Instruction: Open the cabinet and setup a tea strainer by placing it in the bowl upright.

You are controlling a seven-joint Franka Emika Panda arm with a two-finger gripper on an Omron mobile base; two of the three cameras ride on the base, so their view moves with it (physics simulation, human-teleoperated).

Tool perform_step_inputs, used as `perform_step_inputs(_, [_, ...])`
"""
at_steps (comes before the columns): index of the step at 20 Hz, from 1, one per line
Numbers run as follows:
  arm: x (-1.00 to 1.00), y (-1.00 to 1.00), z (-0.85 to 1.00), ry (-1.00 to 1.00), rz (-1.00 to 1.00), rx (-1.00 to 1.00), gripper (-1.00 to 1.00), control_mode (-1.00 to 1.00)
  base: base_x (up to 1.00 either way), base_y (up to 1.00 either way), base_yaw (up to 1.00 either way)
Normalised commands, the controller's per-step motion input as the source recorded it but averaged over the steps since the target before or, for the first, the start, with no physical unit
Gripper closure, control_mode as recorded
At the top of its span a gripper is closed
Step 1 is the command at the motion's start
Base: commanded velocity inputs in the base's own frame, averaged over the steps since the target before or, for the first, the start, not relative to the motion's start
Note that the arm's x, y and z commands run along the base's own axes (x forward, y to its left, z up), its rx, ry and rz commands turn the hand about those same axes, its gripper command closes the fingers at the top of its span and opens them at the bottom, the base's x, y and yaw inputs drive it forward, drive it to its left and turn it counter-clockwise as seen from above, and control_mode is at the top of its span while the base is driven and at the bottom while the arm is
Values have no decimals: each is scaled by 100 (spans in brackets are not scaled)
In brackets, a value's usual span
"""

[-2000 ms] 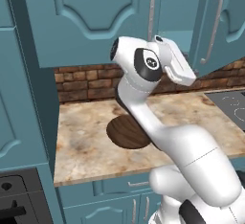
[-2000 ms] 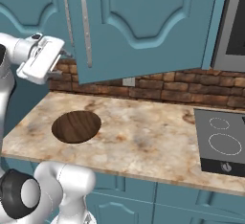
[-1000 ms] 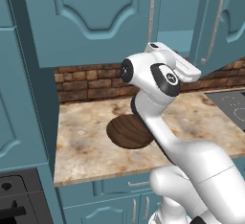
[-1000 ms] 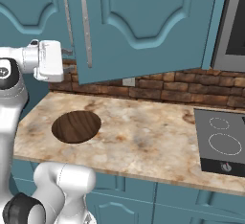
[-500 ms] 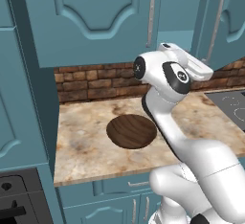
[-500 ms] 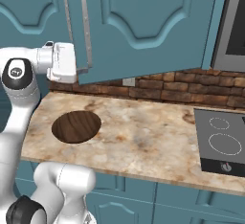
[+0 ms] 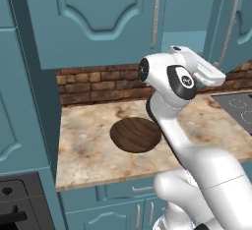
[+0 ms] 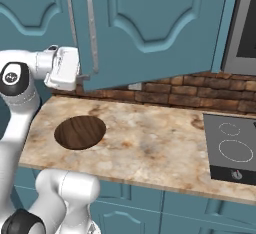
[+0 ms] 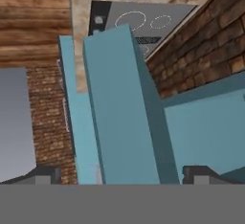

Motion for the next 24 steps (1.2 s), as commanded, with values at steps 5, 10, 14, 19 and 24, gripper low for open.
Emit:
perform_step_inputs(5, [-100,-66,0,0,-24,0,-100,-100,0,0,0])
perform_step_inputs(10, [-78,-94,4,0,-14,2,-100,-100,0,0,0])
perform_step_inputs(14, [-71,-100,16,-4,-5,4,-100,-100,0,0,0])
perform_step_inputs(19, [-79,-100,14,-9,-4,8,-100,-100,0,0,0])
perform_step_inputs(24, [-73,-100,4,-11,-5,10,-100,-100,0,0,0])
